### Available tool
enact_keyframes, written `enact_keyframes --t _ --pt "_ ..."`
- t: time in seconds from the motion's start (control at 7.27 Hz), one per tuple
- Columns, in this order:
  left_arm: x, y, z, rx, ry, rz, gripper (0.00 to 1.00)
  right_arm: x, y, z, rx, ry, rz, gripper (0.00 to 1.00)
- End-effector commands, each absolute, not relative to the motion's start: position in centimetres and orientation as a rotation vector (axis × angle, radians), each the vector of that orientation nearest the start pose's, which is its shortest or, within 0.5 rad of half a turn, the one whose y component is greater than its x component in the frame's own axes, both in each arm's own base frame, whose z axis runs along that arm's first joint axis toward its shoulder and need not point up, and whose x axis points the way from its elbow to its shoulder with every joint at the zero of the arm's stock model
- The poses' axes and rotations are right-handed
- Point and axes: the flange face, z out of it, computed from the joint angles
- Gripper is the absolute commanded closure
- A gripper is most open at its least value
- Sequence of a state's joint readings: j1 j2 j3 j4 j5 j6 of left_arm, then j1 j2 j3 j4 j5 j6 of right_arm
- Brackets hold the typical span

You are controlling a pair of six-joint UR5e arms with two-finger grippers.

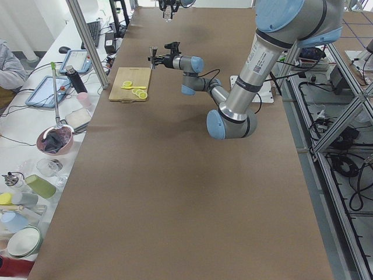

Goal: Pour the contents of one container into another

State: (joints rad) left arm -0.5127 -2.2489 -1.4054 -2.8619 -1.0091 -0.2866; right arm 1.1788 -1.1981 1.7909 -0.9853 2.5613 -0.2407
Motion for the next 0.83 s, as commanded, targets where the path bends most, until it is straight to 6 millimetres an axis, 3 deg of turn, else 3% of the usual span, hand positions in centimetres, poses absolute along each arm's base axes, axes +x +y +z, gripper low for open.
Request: enact_keyframes --t 0.0,0.28,0.41,0.69 --pt "49.9 -48.3 17.0 1.589 0.834 0.110 1.00 -17.6 -55.6 26.1 1.024 -0.851 -1.205 1.00" --pt "52.4 -46.3 13.8 1.579 0.881 0.134 1.00 -18.0 -57.1 23.7 1.003 -0.810 -1.248 1.00" --pt "53.0 -46.4 13.1 1.563 0.865 0.153 1.00 -18.3 -57.9 22.7 0.976 -0.776 -1.297 1.00" --pt "55.6 -47.4 9.4 1.532 0.853 0.191 1.00 -18.4 -58.5 21.7 0.944 -0.752 -1.362 1.00"
